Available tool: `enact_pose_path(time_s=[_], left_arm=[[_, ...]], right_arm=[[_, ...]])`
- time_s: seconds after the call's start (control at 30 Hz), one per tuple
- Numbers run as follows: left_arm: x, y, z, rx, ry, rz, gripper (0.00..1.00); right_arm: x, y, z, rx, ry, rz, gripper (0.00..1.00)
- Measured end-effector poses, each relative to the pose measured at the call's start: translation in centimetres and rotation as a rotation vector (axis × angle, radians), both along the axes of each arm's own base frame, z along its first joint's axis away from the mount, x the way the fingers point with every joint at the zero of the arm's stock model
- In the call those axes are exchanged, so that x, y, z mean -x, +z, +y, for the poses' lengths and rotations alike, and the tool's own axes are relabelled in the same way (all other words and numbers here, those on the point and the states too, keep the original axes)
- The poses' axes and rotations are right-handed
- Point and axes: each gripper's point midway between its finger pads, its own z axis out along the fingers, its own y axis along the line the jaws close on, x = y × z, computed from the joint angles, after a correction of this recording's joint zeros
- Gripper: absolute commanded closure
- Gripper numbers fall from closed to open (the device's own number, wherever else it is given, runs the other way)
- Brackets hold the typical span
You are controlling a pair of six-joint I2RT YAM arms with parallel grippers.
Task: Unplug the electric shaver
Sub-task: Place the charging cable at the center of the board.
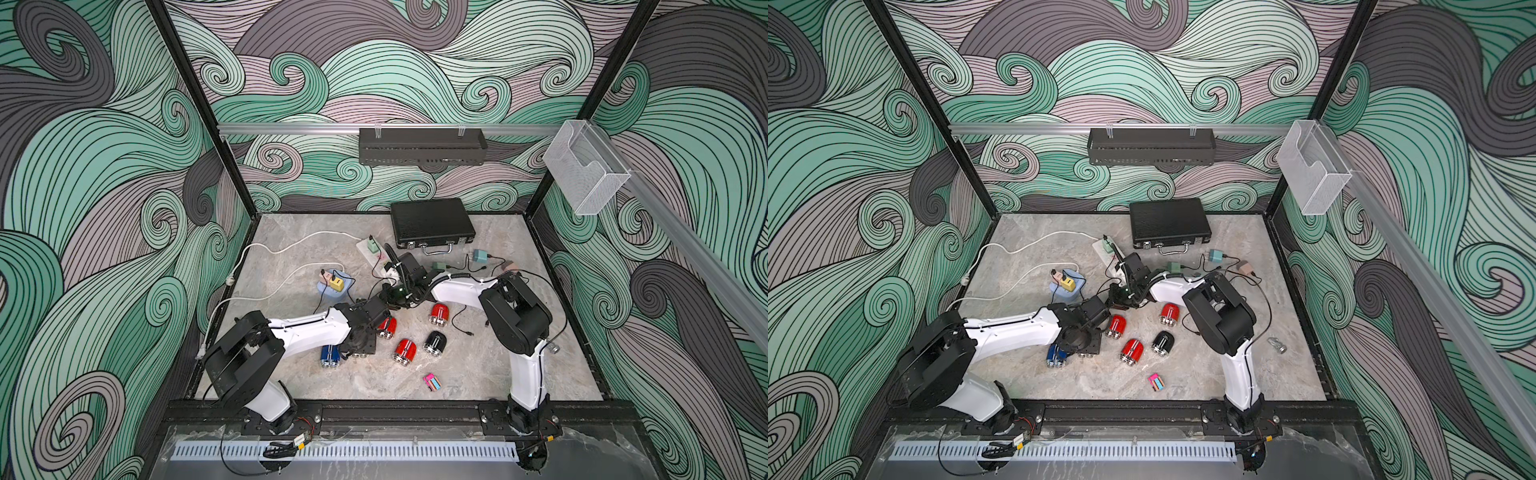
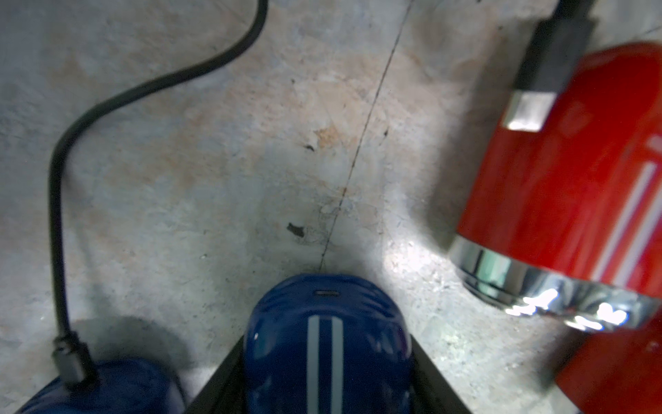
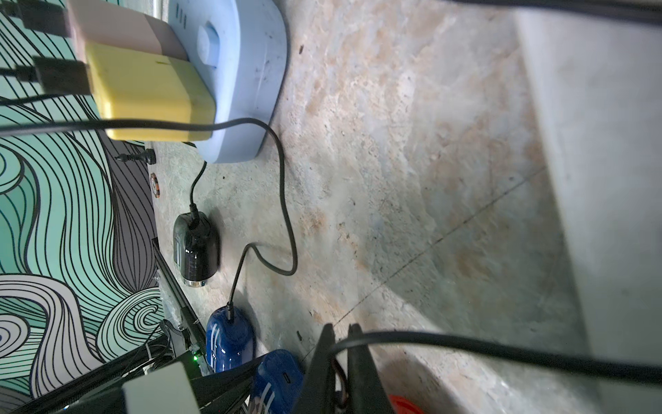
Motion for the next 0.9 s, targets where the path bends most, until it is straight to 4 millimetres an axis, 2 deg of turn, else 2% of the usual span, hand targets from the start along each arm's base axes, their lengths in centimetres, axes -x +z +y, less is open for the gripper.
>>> enact_pose_path(time_s=[0.33,0.67,0.9], left_arm=[[0.0,1.3,0.0,0.026,-0.001,-0.025,0.42],[0.0,1.5,0.0,0.015,-0.013,-0.022,0.42],[0.0,1.1,0.1,0.006,-0.013,-0.015,0.41]], right_arm=[[0.2,0.0,0.2,0.001,0.006,0.0,0.81],[0.5,-0.2,-0.1,0.014,0.004,0.006,0.76],[1.1,-0.3,-0.9,0.031,-0.004,0.008,0.66]])
